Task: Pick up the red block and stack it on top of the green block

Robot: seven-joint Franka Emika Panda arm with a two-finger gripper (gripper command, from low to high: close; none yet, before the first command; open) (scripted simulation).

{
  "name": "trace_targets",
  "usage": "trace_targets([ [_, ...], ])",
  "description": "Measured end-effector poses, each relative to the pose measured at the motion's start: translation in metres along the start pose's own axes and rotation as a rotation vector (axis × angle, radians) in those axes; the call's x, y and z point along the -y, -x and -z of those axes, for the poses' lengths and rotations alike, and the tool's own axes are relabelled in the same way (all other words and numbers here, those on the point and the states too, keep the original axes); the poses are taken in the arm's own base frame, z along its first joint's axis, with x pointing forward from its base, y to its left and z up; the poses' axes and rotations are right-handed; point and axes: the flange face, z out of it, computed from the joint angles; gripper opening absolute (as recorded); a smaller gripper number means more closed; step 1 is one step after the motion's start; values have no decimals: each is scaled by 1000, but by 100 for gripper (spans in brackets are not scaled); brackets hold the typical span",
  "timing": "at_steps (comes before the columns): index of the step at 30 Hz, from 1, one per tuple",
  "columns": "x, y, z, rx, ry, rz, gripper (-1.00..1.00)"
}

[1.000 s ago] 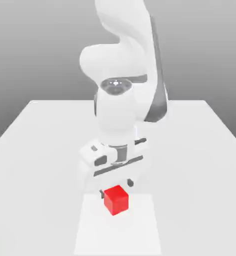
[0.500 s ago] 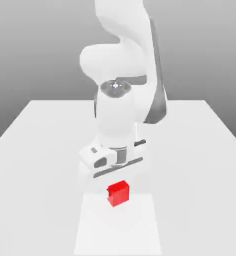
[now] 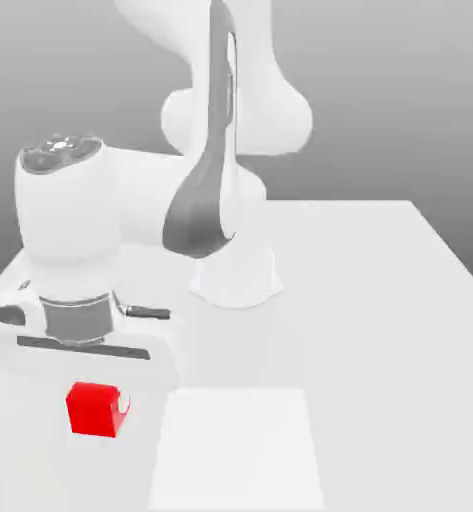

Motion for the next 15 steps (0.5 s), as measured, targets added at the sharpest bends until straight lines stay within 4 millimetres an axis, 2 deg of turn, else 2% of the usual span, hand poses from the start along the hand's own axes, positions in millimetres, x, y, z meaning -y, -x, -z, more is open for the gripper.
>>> trace_targets([
  [7,-37,-112,9,11,-10,-419,-100],
  [9,-42,-124,-12,12,-12,-464,-100],
  [11,-43,-127,-43,12,-12,-475,-100],
  [12,-43,-127,-52,12,-12,-477,100],
  [15,-43,-127,-52,12,-12,-477,100],
])
